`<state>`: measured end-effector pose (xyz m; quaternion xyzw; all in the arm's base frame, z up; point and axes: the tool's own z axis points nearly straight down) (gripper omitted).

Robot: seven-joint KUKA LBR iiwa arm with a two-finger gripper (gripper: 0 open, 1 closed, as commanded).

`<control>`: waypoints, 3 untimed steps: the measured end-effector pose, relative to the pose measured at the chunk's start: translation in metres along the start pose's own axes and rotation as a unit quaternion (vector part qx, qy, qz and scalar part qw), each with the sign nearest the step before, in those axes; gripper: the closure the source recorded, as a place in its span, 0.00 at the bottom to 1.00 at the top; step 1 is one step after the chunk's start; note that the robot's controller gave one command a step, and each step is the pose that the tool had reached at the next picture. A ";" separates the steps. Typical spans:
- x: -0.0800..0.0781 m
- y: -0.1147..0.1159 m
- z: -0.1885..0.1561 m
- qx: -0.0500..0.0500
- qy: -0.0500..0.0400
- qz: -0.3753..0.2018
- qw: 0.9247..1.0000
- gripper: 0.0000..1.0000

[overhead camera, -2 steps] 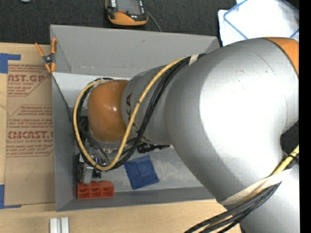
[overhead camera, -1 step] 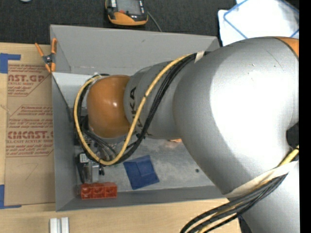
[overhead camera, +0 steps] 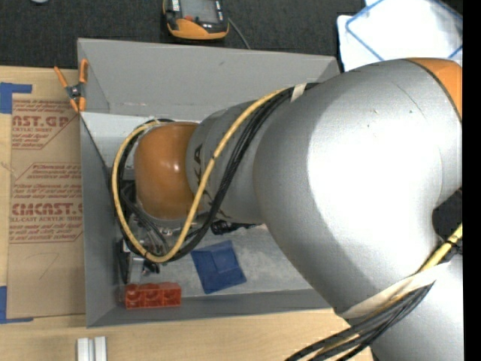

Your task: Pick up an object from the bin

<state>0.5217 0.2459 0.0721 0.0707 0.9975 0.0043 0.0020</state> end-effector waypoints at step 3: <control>-0.009 0.001 -0.016 0.000 0.003 -0.125 0.992 1.00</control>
Offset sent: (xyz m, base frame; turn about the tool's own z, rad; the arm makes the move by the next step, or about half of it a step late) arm 0.0000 0.0000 0.0000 0.0000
